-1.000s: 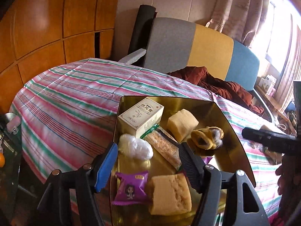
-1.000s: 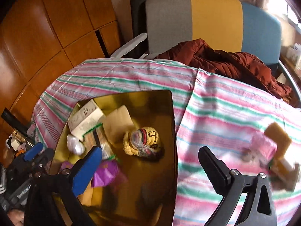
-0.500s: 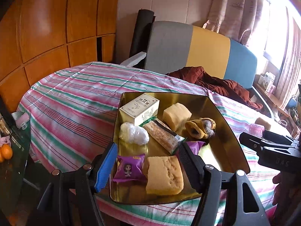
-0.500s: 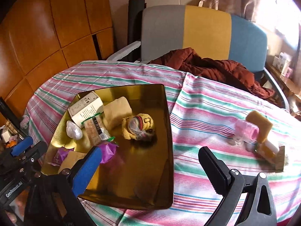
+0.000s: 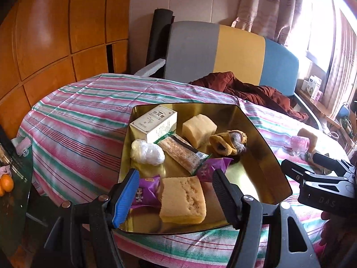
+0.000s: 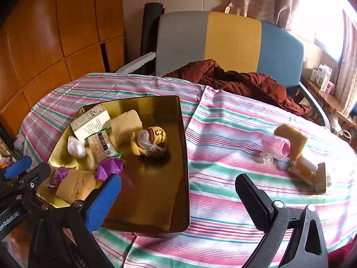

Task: Organize objects
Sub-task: 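Move both grippers back toward the items on the cloth, then close the left gripper on the pink hair roller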

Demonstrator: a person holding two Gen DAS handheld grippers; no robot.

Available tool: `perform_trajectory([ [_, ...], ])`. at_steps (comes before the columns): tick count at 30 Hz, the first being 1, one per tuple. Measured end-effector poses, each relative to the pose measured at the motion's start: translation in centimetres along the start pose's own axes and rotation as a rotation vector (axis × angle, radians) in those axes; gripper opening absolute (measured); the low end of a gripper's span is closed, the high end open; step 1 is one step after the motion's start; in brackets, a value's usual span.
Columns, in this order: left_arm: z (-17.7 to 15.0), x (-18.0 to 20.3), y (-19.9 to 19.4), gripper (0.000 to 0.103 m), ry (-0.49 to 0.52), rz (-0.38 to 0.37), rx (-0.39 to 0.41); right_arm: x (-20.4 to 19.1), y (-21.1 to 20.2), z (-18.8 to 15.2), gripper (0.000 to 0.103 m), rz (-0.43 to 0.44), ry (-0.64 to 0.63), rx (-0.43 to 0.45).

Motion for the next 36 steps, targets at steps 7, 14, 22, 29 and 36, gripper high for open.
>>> perform_trajectory([
  [7, 0.0, 0.6, 0.2, 0.068, 0.018, -0.002, -0.003, 1.8, 0.2, -0.6, 0.103, 0.003, 0.055, -0.008],
  [14, 0.3, 1.7, 0.1, 0.068, 0.048, -0.011, 0.0, 4.6, 0.3, -1.4, 0.103, -0.005, 0.129, -0.022],
  [22, 1.9, 4.8, -0.4, 0.068, 0.114, -0.086, 0.02, 11.0, -0.6, -2.8, 0.103, -0.071, 0.232, -0.051],
  [29, 2.7, 9.9, -0.9, 0.069, 0.204, -0.2, 0.025, 17.9, -2.7, -1.7, 0.103, -0.132, 0.299, -0.046],
  [36, 3.9, 15.0, -1.3, 0.081, 0.273, -0.307, 0.027, 23.8, -4.2, 0.2, 0.103, -0.185, 0.315, -0.034],
])
Point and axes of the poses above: each gripper's, at about its wrist camera, not at the fingertips, and y roughly the way its jaws point, x to its right, z to its top, the point moved 7 cm from there along y, roughly the way its jaws point, and after that the axes turned 11 degrees about z, right-handed, at the moved point
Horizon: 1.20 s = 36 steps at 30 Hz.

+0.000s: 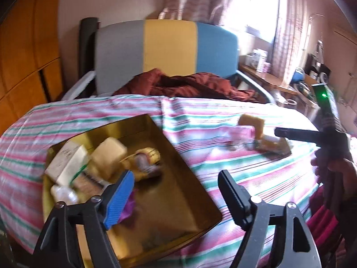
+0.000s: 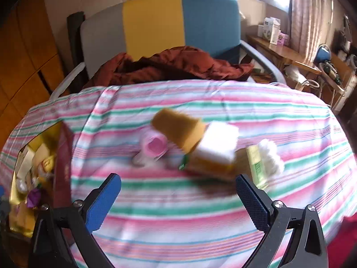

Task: Organize objects
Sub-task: 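Close the left gripper on the pink hair roller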

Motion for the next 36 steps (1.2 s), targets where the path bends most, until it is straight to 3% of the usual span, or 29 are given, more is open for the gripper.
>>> perform_trajectory([
  [5, 2.3, 4.4, 1.7, 0.082, 0.096, -0.102, -0.003, 3.7, 0.2, 1.7, 0.103, -0.011, 0.042, 0.056],
  [12, 4.6, 11.2, 6.2, 0.082, 0.255, -0.239, -0.064, 8.4, 1.2, 1.2, 0.103, 0.03, 0.223, 0.069],
  [20, 6.1, 16.5, 12.7, 0.083, 0.33, -0.345, -0.183, 8.6, 1.3, 1.3, 0.103, 0.114, 0.293, 0.07],
  [25, 5.4, 18.4, 16.8, 0.083, 0.356, -0.394, -0.279, 8.7, 1.0, 1.2, 0.103, 0.093, 0.283, 0.067],
  [36, 5.6, 21.0, 20.3, 0.082, 0.341, -0.494, -0.366, 8.6, 0.8, 1.3, 0.103, 0.106, 0.28, 0.06],
])
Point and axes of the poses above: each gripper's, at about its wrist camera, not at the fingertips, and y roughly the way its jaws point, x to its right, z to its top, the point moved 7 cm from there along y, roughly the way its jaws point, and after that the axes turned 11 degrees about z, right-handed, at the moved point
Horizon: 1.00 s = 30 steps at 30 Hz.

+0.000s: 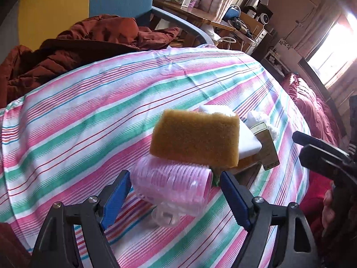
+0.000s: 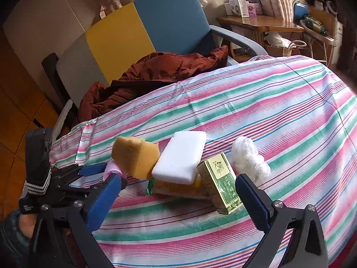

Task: Organize objects
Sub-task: 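Close the left gripper on the pink hair roller, then lift the pink roller with left while right grasps the yellow sponge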

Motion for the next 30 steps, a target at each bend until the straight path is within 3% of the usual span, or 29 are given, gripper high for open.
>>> perform_trajectory([
  [2, 0.1, -0.1, 0.0, 0.074, -0.01, 0.005, 0.006, 0.0, 0.0, 0.0, 0.103, -0.002, 0.0, 0.0],
  [5, -0.7, 0.0, -0.6, 0.074, -0.047, 0.0, -0.005, 0.2, 0.0, 0.0, 0.103, -0.003, 0.004, 0.001],
  [9, -3.0, 0.7, -1.6, 0.074, -0.05, 0.047, -0.017, 0.1, 0.2, -0.2, 0.103, -0.001, 0.0, -0.005],
  [12, -5.3, 1.9, -3.0, 0.074, -0.051, 0.062, -0.014, -0.4, 0.6, -0.4, 0.103, 0.046, 0.002, -0.026],
  [18, -9.1, 4.9, -4.3, 0.074, 0.015, 0.098, -0.003, -3.0, 3.3, -2.8, 0.103, 0.226, -0.012, -0.202],
  [23, -10.4, 4.8, -4.9, 0.074, -0.056, 0.073, 0.025, -4.8, 5.5, -6.1, 0.103, 0.284, -0.06, -0.377],
  [27, -11.2, 4.8, -5.3, 0.074, -0.053, 0.099, 0.049, -5.3, 6.5, -8.0, 0.102, 0.27, -0.101, -0.459],
  [28, -11.3, 4.9, -5.3, 0.074, -0.043, 0.112, 0.054, -5.1, 6.8, -8.3, 0.099, 0.258, -0.105, -0.466],
  [30, -11.5, 5.1, -5.1, 0.074, -0.033, 0.13, 0.06, -5.0, 6.9, -8.6, 0.085, 0.258, -0.107, -0.477],
])
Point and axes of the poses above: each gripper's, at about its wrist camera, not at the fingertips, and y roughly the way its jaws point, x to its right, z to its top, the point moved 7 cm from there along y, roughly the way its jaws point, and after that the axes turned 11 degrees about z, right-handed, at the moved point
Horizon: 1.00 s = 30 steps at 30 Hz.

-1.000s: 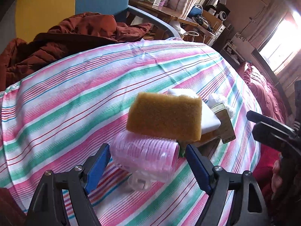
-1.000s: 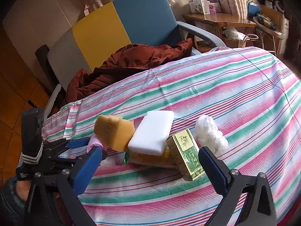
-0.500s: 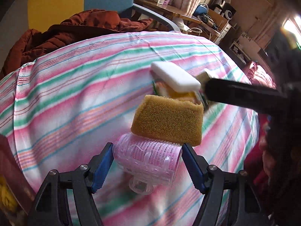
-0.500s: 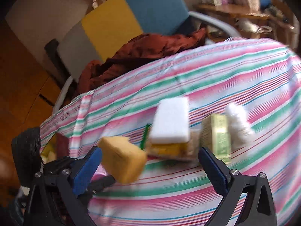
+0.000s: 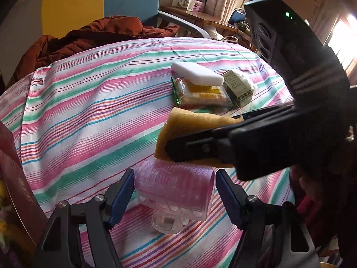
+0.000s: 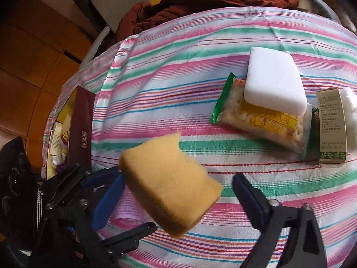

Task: Organize objects
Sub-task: 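Lift the pink roller with left while right grasps the yellow sponge, then carry the pink roller and yellow sponge over the gold tray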

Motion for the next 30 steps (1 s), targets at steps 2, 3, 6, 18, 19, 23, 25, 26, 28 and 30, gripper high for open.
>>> perform_trajectory([
  [2, 0.0, -0.2, 0.1, 0.074, -0.017, 0.0, 0.004, -0.4, 0.0, 0.1, 0.07, 0.019, -0.02, -0.007],
  [3, -0.1, -0.4, 0.1, 0.074, -0.031, -0.005, 0.008, -0.9, 0.0, 0.1, 0.068, 0.022, -0.039, -0.005],
  [6, -0.3, -0.8, -0.1, 0.074, -0.078, -0.012, 0.02, -0.9, -0.6, 0.5, 0.059, 0.002, -0.053, 0.029],
  [18, -1.4, 0.6, -5.3, 0.074, -0.031, 0.053, 0.121, 0.1, -1.4, 1.3, 0.058, -0.136, -0.084, 0.086],
  [19, -1.5, 0.6, -6.2, 0.074, -0.032, 0.06, 0.137, 0.0, -1.4, 1.3, 0.058, -0.143, -0.091, 0.09],
  [23, -2.4, -0.2, -9.4, 0.074, -0.067, 0.065, 0.18, 0.2, -1.8, 1.2, 0.058, -0.16, -0.096, 0.112],
  [25, -3.1, -1.5, -10.9, 0.074, -0.102, 0.076, 0.196, -0.1, -1.8, 1.1, 0.058, -0.175, -0.122, 0.117],
  [26, -3.4, -2.3, -11.6, 0.074, -0.125, 0.084, 0.206, -0.4, -1.7, 1.1, 0.058, -0.178, -0.136, 0.118],
  [28, -4.1, -4.0, -12.9, 0.074, -0.165, 0.111, 0.221, -1.1, -1.6, 0.9, 0.058, -0.186, -0.166, 0.125],
  [30, -5.2, -6.6, -14.8, 0.074, -0.23, 0.142, 0.247, -1.9, -1.8, 0.8, 0.058, -0.184, -0.191, 0.141],
])
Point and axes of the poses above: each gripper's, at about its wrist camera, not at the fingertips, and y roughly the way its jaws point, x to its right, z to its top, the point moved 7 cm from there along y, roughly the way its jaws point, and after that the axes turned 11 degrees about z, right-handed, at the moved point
